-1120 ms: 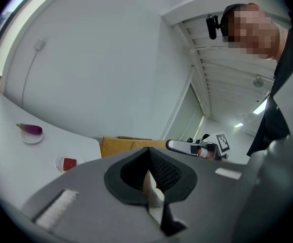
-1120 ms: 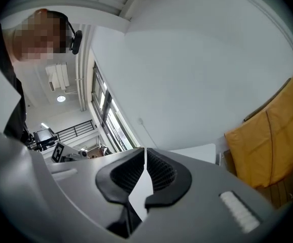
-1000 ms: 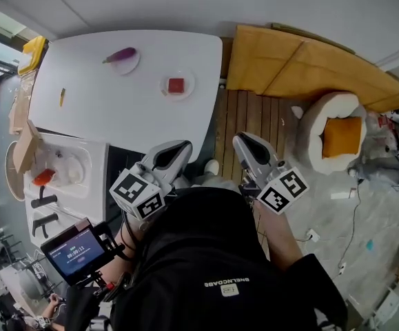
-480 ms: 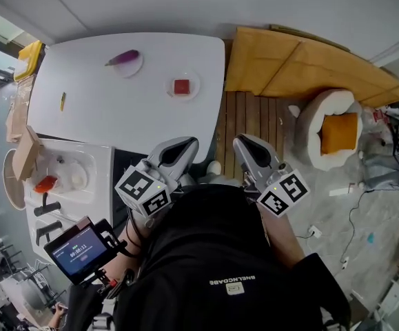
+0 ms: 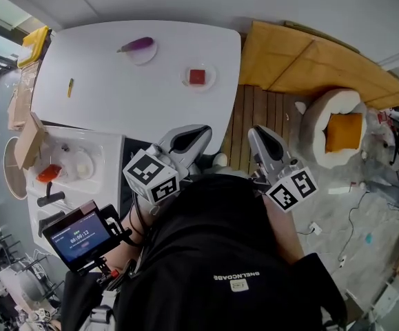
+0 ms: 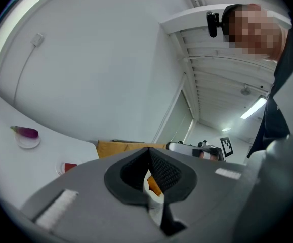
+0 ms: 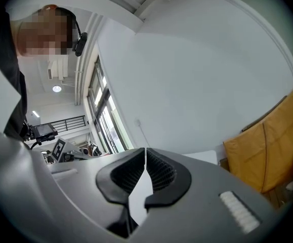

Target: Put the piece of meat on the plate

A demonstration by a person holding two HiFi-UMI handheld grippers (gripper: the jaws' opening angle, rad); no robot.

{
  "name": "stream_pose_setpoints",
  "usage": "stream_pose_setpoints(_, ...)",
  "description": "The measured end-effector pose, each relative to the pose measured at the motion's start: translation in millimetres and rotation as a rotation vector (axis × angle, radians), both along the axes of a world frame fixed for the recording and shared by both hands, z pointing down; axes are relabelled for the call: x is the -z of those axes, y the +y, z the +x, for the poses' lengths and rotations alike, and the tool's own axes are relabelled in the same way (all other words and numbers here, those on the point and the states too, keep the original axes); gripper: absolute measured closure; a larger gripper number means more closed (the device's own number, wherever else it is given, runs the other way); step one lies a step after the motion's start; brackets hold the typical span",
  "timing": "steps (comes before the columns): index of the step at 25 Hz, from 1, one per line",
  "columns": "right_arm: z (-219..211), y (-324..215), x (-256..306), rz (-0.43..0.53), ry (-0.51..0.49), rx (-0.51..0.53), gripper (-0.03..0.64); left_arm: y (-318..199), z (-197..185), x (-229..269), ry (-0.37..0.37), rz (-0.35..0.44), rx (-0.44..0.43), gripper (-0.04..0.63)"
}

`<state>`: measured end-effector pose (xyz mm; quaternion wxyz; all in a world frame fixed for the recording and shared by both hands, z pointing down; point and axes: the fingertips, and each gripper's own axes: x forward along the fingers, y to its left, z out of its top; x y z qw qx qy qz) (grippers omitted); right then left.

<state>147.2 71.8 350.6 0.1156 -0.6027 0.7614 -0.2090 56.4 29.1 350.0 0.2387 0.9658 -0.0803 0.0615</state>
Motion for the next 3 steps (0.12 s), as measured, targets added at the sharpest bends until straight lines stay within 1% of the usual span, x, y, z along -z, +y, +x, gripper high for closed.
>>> stream_pose_setpoints(3, 0.3, 2.8, -2.2, 0.000, -0.003, -0.014, 0.600, 0.9, -2.1, -2.6, 0.006, -0.002, -0.004, 0.575)
